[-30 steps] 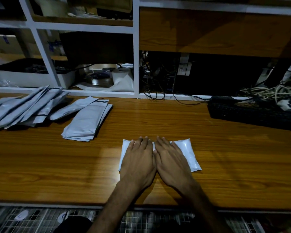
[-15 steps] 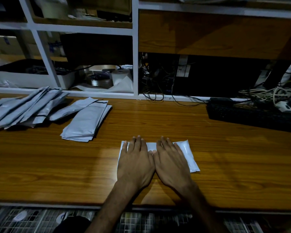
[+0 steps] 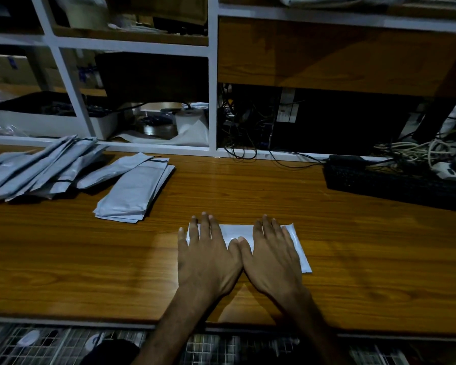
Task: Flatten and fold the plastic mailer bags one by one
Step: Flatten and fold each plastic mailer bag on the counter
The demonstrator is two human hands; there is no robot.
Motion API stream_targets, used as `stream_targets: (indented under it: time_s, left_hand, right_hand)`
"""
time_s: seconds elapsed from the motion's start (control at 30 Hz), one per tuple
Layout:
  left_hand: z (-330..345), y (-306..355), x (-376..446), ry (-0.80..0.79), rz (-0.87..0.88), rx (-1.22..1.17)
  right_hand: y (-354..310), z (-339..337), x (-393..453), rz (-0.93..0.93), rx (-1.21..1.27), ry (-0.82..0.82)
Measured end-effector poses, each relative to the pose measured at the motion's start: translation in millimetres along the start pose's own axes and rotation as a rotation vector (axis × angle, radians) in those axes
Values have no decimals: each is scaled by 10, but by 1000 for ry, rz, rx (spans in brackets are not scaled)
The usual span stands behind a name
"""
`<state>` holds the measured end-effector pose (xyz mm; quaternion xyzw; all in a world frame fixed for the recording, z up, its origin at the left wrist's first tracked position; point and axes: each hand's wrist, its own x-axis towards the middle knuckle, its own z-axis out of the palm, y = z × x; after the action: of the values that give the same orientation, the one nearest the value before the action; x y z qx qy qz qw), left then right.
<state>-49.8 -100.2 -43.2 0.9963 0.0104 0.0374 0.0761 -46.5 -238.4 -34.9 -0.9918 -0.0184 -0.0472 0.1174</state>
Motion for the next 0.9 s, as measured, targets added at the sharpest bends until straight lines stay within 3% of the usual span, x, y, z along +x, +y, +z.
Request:
stream_targets:
  time_s: [0.63,0.9]
  left_hand:
    - [-73,-227,-10,-17,-58,-14]
    - [-125,-441,9,-46,-75,6]
  right_hand:
    - [217,-46,-25,150,11,24]
    - [348,-68,-30,118,-6,1]
